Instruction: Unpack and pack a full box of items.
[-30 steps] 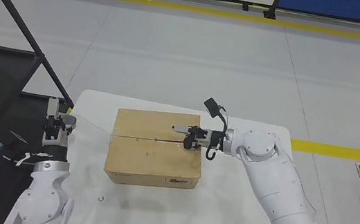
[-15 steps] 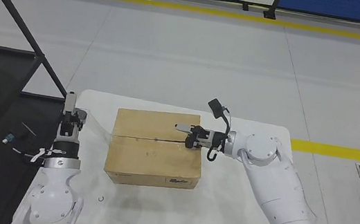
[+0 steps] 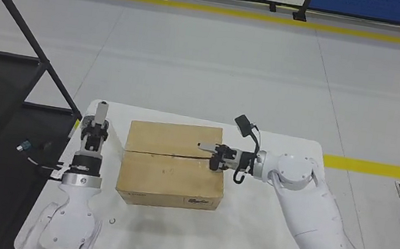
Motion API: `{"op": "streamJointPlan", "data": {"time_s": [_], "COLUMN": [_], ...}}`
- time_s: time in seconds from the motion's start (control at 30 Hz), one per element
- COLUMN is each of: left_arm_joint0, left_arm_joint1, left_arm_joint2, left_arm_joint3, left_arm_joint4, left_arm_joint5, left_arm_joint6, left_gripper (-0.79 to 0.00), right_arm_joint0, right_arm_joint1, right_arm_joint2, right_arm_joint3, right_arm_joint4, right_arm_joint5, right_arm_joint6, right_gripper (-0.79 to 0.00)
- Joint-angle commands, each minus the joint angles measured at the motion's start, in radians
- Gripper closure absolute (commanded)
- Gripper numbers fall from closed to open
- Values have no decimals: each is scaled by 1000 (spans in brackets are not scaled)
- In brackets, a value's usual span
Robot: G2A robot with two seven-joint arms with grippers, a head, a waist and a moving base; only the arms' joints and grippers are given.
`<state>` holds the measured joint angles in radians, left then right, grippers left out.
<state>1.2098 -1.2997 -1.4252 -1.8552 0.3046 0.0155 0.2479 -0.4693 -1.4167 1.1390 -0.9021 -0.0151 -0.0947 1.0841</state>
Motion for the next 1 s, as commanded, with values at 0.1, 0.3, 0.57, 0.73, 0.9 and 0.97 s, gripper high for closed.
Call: {"op": "streamJointPlan", "data": {"time_s": [0.1, 0.3, 0.57, 0.73, 0.9, 0.97], "left_arm_joint0": [-9, -22, -40, -59, -84, -96], "left_arm_joint1": [-2, -6, -11, -16, -23, -25], "left_arm_joint2": [27, 66, 117, 152, 183, 195], "left_arm_joint3": [15, 25, 43, 65, 88, 99], "left_arm_joint4": [72, 147, 239, 291, 328, 339], "left_arm_joint5": [10, 14, 26, 30, 39, 43], "left_arm_joint6": [-32, -57, -102, -120, -140, -153], "left_gripper": [-785, -785, -785, -785, -785, -785], "right_arm_joint0": [4, 5, 2, 0, 0, -1], "right_arm_joint1": [1, 2, 6, 9, 11, 12], "right_arm_joint2": [-13, -24, -31, -35, -40, -41], "right_arm_joint3": [3, 6, -2, -2, -1, -2], "right_arm_joint4": [-1, 3, 9, 17, 17, 19], "right_arm_joint5": [10, 10, 7, 3, 3, 4], "right_arm_joint6": [6, 6, 2, 2, 0, 0], "right_gripper": [-785, -785, -785, -785, -785, -785]}}
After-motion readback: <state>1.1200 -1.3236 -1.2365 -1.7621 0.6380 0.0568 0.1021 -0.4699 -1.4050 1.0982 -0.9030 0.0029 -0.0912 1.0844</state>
